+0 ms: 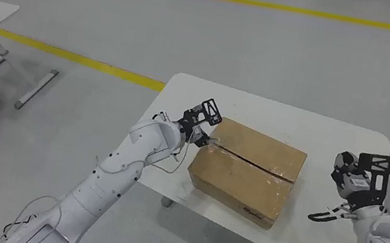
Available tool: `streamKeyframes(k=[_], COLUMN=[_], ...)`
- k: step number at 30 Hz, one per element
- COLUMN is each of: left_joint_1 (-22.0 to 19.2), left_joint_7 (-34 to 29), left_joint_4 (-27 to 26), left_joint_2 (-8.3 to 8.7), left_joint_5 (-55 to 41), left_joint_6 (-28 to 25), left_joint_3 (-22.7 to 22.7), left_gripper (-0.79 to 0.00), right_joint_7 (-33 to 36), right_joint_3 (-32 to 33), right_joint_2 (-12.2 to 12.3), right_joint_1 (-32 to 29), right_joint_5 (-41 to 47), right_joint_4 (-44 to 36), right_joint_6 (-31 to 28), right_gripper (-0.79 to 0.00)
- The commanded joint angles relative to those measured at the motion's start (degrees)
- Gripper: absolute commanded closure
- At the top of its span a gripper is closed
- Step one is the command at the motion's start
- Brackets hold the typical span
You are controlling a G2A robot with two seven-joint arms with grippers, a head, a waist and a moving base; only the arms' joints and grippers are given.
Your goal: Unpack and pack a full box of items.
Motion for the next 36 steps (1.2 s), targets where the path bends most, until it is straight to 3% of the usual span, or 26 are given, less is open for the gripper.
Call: streamKeyframes(k=[1, 4, 12, 19, 20, 22, 24, 25, 36], left_joint_1=[-0.41, -1.46, -4.44, -5.5, -5.61, -5.8, -6.13, -6.33, -6.34], left_joint_7=[0.01, -0.73, -0.14, 0.97, 1.23, 1.46, 1.75, 1.9, 4.44], left_joint_4=[0.4, 1.66, 6.05, 7.66, 7.84, 8.25, 8.81, 9.13, 9.65], left_joint_2=[-0.06, -0.13, -1.0, -1.66, -1.74, -1.92, -2.13, -2.22, -2.86], left_joint_5=[1.73, 6.72, 9.18, 15.11, 15.82, 16.91, 17.68, 18.03, 22.56], left_joint_6=[0.44, 1.13, 2.4, 6.73, 7.14, 8.31, 8.63, 8.72, 10.19], left_joint_3=[0.6, 2.22, 5.66, 8.47, 8.81, 9.22, 9.79, 10.03, 11.58], left_gripper=[-0.785, -0.785, -0.785, -0.785, -0.733, -0.292, -0.126, 0.0, 0.0], right_joint_7=[-0.09, -0.23, -0.27, 0.08, 0.12, 0.23, 0.26, 0.26, 0.55], right_joint_3=[0.14, 0.27, 0.33, 0.1, 0.07, 0.0, -0.07, -0.11, 0.08], right_joint_2=[0.11, 0.2, 0.27, 0.28, 0.28, 0.28, 0.27, 0.26, 0.3], right_joint_1=[-0.51, -1.06, -1.69, -1.77, -1.75, -1.74, -1.68, -1.67, -1.97], right_joint_5=[-1.02, -1.78, -1.98, -1.65, -1.64, -1.6, -1.43, -1.39, -0.3], right_joint_4=[-0.79, -1.56, -2.58, -2.78, -2.82, -2.84, -2.87, -2.91, -2.99], right_joint_6=[-0.19, -0.22, -0.06, -0.12, -0.09, 0.0, 0.04, 0.08, 0.29], right_gripper=[0.0, 0.0, 0.0, 0.0, 0.0, 0.0, 0.0, 0.0, 0.0])
